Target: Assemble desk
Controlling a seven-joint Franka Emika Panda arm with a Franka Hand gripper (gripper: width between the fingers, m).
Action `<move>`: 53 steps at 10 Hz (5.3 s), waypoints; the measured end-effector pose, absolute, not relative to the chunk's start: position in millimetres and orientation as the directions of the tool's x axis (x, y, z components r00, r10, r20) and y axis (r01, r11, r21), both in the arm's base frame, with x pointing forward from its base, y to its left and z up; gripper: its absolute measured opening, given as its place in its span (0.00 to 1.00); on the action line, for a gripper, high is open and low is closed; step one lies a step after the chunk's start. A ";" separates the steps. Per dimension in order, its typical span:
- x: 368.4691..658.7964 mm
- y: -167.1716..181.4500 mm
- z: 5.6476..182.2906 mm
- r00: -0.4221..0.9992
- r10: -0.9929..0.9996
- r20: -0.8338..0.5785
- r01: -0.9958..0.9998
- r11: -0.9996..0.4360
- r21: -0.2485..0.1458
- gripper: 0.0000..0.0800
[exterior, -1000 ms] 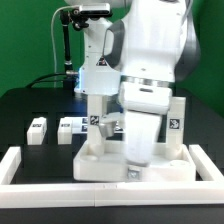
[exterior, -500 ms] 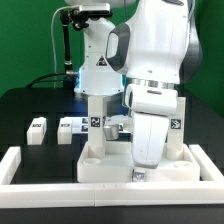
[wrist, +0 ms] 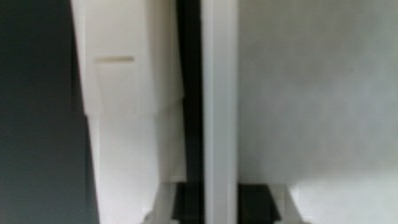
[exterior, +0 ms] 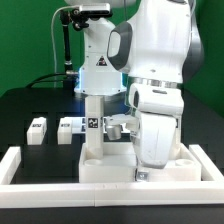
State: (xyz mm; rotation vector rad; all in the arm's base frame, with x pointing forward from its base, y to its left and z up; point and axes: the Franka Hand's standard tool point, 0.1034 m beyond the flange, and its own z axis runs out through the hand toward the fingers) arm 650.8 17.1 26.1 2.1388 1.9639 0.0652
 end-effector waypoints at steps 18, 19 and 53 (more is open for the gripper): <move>659.9 21.8 29.2 0.143 0.981 -0.127 0.975 -0.118 0.187 0.07; 659.8 21.4 29.3 0.143 0.981 -0.128 0.975 -0.118 0.187 0.07; 631.7 -133.2 140.5 0.905 0.425 -0.016 0.419 -0.883 0.211 0.81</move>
Offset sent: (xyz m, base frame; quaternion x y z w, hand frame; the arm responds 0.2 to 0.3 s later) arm 0.0129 0.0117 0.0039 -0.0112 0.0032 0.0049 0.9999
